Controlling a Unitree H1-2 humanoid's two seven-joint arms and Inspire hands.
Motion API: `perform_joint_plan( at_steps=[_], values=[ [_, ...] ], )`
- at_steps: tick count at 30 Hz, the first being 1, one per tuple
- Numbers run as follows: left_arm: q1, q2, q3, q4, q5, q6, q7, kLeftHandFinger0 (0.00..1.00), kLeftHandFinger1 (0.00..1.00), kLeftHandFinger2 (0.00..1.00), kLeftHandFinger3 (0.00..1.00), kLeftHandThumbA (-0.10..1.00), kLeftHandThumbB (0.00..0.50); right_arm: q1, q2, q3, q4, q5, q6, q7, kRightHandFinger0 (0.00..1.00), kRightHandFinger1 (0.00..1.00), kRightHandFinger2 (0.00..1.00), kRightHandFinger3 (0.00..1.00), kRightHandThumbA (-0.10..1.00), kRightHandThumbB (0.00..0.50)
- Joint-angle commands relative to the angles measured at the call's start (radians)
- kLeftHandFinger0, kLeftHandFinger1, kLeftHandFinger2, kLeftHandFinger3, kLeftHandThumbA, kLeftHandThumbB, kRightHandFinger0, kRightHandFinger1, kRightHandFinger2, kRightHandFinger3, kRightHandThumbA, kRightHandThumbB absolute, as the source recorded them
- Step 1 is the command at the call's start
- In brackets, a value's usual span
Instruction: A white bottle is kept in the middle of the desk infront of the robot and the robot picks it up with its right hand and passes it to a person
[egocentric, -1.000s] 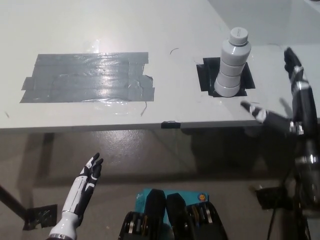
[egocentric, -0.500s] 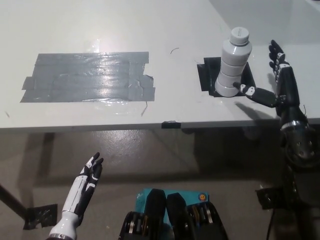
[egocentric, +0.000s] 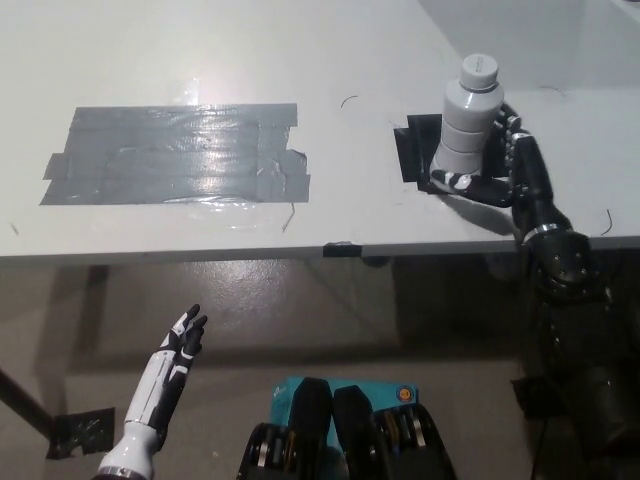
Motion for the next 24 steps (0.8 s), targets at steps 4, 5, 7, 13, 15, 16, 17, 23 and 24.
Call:
perform_joint_plan(
  at_steps=[4,5,7,13,15,16,17,23,24],
  values=[
    [-0.01,0.005,0.003,-0.03,0.007,-0.034,0.008,1.0,1.0,1.0,1.0,0.97,0.005,-0.135,-0.011,0.032,0.161,-0.021,-0.034,-0.074,1.0,1.0,1.0,1.0,1.0,0.455],
    [-0.011,0.005,0.005,-0.027,0.004,-0.035,0.008,1.0,1.0,1.0,1.0,0.97,0.011,-0.149,-0.013,0.032,0.194,-0.018,-0.048,-0.075,1.0,1.0,1.0,1.0,1.0,0.446],
    [-0.011,0.003,0.007,-0.03,-0.002,-0.028,0.006,1.0,1.0,1.0,1.0,0.97,0.01,-0.17,-0.016,0.031,0.24,-0.008,-0.06,-0.072,1.0,1.0,1.0,1.0,1.0,0.433],
    [-0.014,0.004,0.007,-0.031,-0.004,-0.035,0.005,1.0,1.0,1.0,1.0,0.96,0.0,-0.223,-0.019,0.024,0.331,0.009,-0.065,-0.061,1.0,1.0,1.0,1.0,1.0,0.436],
    [-0.01,0.002,0.005,-0.038,0.0,-0.027,0.005,1.0,1.0,1.0,1.0,0.96,0.0,-0.236,-0.02,0.014,0.345,0.025,-0.066,-0.045,1.0,1.0,1.0,1.0,1.0,0.425],
    [-0.011,0.002,0.004,-0.039,0.005,-0.024,0.008,1.0,1.0,1.0,1.0,0.96,0.008,-0.247,-0.02,0.007,0.357,0.037,-0.066,-0.032,1.0,1.0,1.0,1.0,1.0,0.426],
    [-0.011,0.002,0.004,-0.038,0.006,-0.024,0.009,1.0,1.0,1.0,1.0,0.97,0.014,-0.256,-0.018,-0.008,0.369,0.056,-0.079,-0.023,1.0,1.0,1.0,1.0,1.0,0.413],
    [-0.026,0.007,0.002,-0.033,0.01,-0.027,0.007,1.0,1.0,1.0,1.0,0.97,0.002,-0.303,0.002,-0.073,0.4,0.08,-0.185,-0.184,0.19,0.19,0.29,0.33,0.18,0.218],
    [-0.026,0.007,0.002,-0.035,0.009,-0.025,0.006,1.0,1.0,1.0,1.0,0.97,0.002,-0.305,0.003,-0.063,0.403,0.061,-0.188,-0.212,0.05,0.15,0.28,0.25,0.0,0.253]
  ],
)
